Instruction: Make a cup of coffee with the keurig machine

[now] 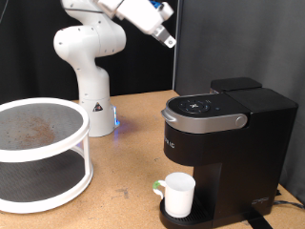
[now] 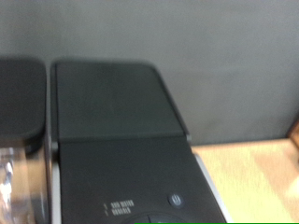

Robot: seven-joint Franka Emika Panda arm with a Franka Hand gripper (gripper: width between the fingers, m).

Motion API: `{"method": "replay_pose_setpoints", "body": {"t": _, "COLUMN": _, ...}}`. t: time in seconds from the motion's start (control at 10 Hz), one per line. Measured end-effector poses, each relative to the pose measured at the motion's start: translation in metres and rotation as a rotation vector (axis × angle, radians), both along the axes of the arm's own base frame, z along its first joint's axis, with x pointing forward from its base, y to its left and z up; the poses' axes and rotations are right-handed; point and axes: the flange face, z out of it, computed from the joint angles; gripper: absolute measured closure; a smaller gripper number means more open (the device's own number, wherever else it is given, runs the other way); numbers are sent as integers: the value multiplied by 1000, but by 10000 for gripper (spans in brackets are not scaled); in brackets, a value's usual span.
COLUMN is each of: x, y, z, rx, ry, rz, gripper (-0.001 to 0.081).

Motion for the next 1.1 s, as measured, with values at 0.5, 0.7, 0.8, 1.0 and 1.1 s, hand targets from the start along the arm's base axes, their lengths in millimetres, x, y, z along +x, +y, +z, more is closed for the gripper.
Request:
{"method": "replay_pose_setpoints", "body": {"t": 0.5, "x": 16, "y": 15, "z": 3, "rx": -134, "ry": 48, "rz": 74, "gripper": -2}}
{"method": "replay_pose_setpoints", "body": {"t": 0.7, "x": 27, "y": 33, "z": 12, "rx": -193, "ry": 123, "rz": 143, "gripper": -2}}
{"method": "replay_pose_setpoints", "body": {"t": 0.8, "x": 35, "y": 39, "z": 19, "rx": -218, "ry": 167, "rz": 166, "gripper": -2}}
{"method": "replay_pose_setpoints", "body": {"t": 1.0, "x": 54, "y": 47, "z": 34, "rx": -232, "ry": 216, "rz": 135, "gripper": -2}}
{"method": "replay_pose_setpoints", "body": {"t": 1.1, "x": 64, "y": 50, "z": 34, "rx": -233, "ry": 237, "rz": 111, "gripper": -2}}
